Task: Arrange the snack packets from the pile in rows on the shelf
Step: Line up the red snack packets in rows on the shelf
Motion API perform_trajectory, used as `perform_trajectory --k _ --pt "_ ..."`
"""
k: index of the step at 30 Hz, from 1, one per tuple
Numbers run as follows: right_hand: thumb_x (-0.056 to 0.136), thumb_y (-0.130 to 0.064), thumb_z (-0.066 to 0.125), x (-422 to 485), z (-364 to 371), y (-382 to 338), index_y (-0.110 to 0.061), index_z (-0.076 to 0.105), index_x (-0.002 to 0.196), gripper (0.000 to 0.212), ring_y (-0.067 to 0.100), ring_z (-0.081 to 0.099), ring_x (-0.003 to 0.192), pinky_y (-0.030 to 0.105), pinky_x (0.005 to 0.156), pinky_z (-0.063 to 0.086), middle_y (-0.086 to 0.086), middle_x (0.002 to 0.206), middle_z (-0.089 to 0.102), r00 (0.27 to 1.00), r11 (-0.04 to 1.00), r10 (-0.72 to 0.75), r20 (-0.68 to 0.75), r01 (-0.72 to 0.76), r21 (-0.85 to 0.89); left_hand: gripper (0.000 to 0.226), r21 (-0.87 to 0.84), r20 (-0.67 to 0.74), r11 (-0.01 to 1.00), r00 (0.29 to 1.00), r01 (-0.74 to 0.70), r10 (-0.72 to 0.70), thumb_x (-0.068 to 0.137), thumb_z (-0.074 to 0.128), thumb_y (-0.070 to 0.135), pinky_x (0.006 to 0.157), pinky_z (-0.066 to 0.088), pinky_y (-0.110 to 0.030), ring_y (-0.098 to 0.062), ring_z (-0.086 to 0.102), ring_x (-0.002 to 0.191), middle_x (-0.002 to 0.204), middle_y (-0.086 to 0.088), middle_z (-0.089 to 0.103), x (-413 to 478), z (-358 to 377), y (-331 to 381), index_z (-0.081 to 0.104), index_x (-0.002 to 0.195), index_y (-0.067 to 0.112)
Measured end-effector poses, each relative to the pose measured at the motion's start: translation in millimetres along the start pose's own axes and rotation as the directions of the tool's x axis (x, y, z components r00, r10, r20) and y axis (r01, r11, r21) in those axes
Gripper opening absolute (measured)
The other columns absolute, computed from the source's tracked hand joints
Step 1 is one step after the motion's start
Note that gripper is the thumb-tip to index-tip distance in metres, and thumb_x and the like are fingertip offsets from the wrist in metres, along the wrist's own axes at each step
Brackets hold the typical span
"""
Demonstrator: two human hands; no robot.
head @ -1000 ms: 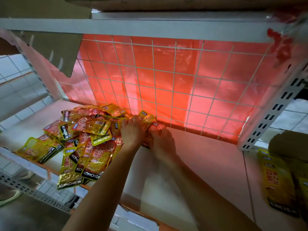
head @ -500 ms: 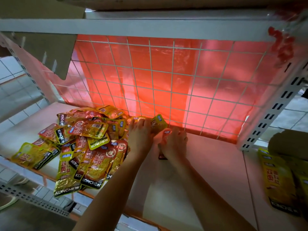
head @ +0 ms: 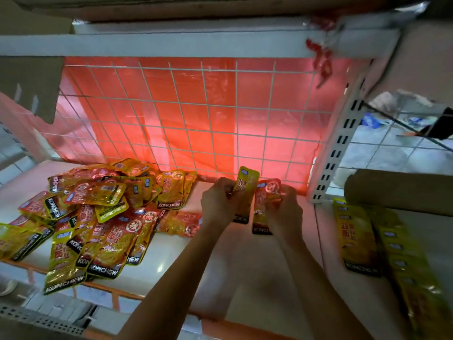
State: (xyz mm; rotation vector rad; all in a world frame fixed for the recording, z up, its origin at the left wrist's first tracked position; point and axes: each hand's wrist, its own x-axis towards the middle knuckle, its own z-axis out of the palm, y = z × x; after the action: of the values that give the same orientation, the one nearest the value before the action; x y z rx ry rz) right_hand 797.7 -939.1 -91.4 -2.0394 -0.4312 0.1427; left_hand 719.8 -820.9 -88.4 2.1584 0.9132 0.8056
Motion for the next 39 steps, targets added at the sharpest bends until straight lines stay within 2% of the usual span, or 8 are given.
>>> perform_trajectory --k 4,9,12,15,21,24,36,39 --pt "0.087 -0.014 0.058 -1.1 -39.8 12.8 -0.018 0.048 0.127 0.042 0.032 0.063 0.1 0.037 0.084 0.046 0.01 0.111 0.066 0.993 0.999 0.018 -0.113 -0.014 0.033 0.015 -0.188 0.118 0.962 0.977 0.2 -0.18 0.082 0.069 0.033 0.058 0.038 -0.017 -0.003 0.058 0.067 0.07 0.018 0.065 -15.1 29.6 17.0 0.063 0.07 0.029" --pt "0.086 -0.011 0.056 0.8 -90.1 32.0 -0.013 0.048 0.131 0.046 0.033 0.06 0.106 0.036 0.086 0.044 0.013 0.116 0.064 0.976 0.998 0.065 -0.206 -0.06 0.031 0.015 -0.366 0.264 0.848 0.917 0.383 -0.3 0.087 0.065 0.026 0.068 0.055 -0.032 -0.017 0.065 0.074 0.074 0.005 0.069 -43.2 66.7 49.6 0.065 0.073 0.022" --pt "0.085 -0.007 0.054 1.7 -120.9 42.9 -0.009 0.049 0.131 0.046 0.023 0.06 0.095 0.029 0.081 0.045 0.009 0.112 0.063 0.965 0.996 0.078 -0.25 -0.063 0.068 0.013 -0.384 0.338 0.815 0.887 0.435 -0.314 0.086 0.068 0.024 0.069 0.058 -0.032 -0.017 0.068 0.073 0.077 0.002 0.072 -58.8 84.7 70.2 0.068 0.073 0.024" --pt "0.086 -0.007 0.054 3.1 -151.6 55.7 -0.011 0.049 0.131 0.045 0.022 0.06 0.093 0.021 0.074 0.036 0.008 0.113 0.062 0.95 0.99 0.133 -0.284 -0.112 0.091 0.016 -0.316 0.354 0.86 0.891 0.401 -0.285 0.083 0.071 0.029 0.072 0.056 -0.028 -0.01 0.068 0.07 0.071 0.011 0.072 -74.5 99.3 86.8 0.069 0.067 0.03" --pt "0.089 -0.01 0.05 5.6 -202.8 84.6 -0.016 0.047 0.134 0.045 0.035 0.056 0.11 0.031 0.085 0.04 0.014 0.121 0.062 0.924 0.974 0.225 -0.309 -0.206 0.092 0.003 -0.272 0.399 0.872 0.872 0.407 -0.282 0.081 0.075 0.022 0.079 0.059 -0.037 -0.017 0.071 0.072 0.073 0.0 0.074 -103.1 122.3 110.9 0.076 0.078 0.022" --pt "0.088 -0.012 0.052 6.8 -218.0 97.5 -0.018 0.048 0.132 0.044 0.035 0.057 0.11 0.035 0.088 0.043 0.015 0.121 0.062 0.905 0.96 0.28 -0.321 -0.255 0.117 0.005 -0.202 0.382 0.919 0.891 0.338 -0.243 0.08 0.075 0.025 0.074 0.057 -0.031 -0.012 0.068 0.066 0.069 0.006 0.072 -111.2 130.0 119.5 0.077 0.082 0.021" --pt "0.09 -0.015 0.051 8.6 -240.9 118.1 -0.015 0.047 0.132 0.042 0.018 0.052 0.088 0.028 0.075 0.04 0.014 0.12 0.062 0.924 0.962 0.266 -0.275 -0.235 0.142 0.018 0.034 0.304 0.974 0.926 0.223 -0.222 0.088 0.066 0.029 0.086 0.053 -0.034 -0.017 0.066 0.091 0.096 0.0 0.074 -123.0 139.3 127.4 0.075 0.1 0.019" --pt "0.091 -0.015 0.05 9.6 -241.7 119.1 -0.016 0.046 0.132 0.041 0.021 0.055 0.091 0.028 0.075 0.041 0.014 0.121 0.061 0.93 0.962 0.265 -0.254 -0.235 0.141 0.02 0.122 0.275 0.977 0.94 0.175 -0.202 0.089 0.063 0.031 0.081 0.048 -0.025 -0.016 0.065 0.092 0.099 0.001 0.073 -124.7 139.5 129.3 0.074 0.102 0.019"
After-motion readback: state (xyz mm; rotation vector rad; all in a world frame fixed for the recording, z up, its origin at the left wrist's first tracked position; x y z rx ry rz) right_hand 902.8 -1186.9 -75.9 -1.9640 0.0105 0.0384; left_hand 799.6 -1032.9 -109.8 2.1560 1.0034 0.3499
